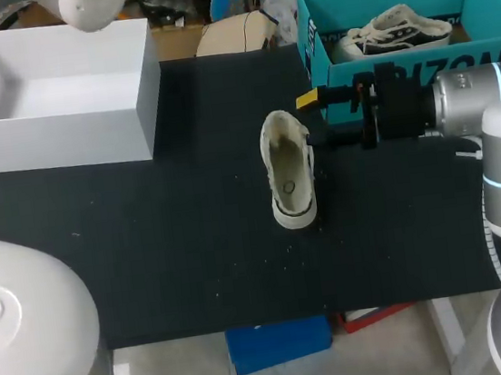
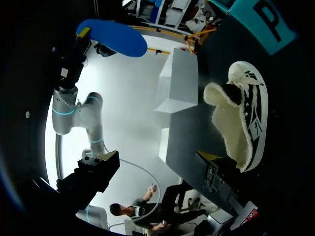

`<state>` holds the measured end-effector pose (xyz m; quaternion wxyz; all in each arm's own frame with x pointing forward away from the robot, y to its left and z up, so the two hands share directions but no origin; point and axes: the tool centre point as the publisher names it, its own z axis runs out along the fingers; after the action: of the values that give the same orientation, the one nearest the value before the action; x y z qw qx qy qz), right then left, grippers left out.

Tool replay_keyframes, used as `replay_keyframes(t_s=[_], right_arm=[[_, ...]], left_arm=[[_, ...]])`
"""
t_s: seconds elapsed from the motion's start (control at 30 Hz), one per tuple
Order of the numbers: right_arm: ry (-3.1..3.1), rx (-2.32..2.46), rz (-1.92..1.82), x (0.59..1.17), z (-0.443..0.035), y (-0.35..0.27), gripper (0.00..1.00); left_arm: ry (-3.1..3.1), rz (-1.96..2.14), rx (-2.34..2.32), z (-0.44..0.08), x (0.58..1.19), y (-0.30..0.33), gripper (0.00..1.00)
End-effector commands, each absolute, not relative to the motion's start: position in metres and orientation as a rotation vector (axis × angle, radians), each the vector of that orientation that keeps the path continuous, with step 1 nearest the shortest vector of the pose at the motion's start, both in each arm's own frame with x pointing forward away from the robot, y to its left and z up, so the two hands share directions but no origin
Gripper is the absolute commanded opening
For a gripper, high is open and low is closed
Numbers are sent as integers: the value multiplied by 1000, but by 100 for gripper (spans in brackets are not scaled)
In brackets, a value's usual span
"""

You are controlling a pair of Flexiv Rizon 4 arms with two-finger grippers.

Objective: Take the shoe out of the shoebox, open the shoe tongue, remove and reinsert the insole, then place the shoe into the shoebox

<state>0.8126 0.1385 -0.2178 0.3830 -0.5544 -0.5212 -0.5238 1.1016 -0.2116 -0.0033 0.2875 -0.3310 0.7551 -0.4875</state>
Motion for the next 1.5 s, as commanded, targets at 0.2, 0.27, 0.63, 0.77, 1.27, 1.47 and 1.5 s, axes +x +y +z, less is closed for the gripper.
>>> replay_keyframes(t_s=[0.2, 0.27, 0.63, 0.77, 1.27, 1.47, 1.5], right_arm=[[-1327, -1416, -1339, 812, -219, 140, 100], [-1327, -1416, -1339, 812, -219, 140, 100], [-1327, -1416, -1339, 812, -219, 140, 100], [-1327, -1416, -1339, 812, -219, 140, 100], [-1327, -1416, -1339, 812, -219, 140, 100], [-1327, -1416, -1339, 812, -219, 140, 100], [-1327, -1416, -1339, 812, -219, 140, 100]], left_arm=[[2220, -1366, -544, -15, 1101, -201, 0], [2245, -1369, -461, -18, 1097, -198, 0], [2198, -1344, 67, -24, 1071, -184, 0], [2114, -1404, 247, -26, 1049, -183, 0], [2066, -1431, 318, -28, 1035, -183, 0], [1915, -1306, 588, -35, 995, -200, 0], [1882, -1324, 619, -39, 989, -200, 0]])
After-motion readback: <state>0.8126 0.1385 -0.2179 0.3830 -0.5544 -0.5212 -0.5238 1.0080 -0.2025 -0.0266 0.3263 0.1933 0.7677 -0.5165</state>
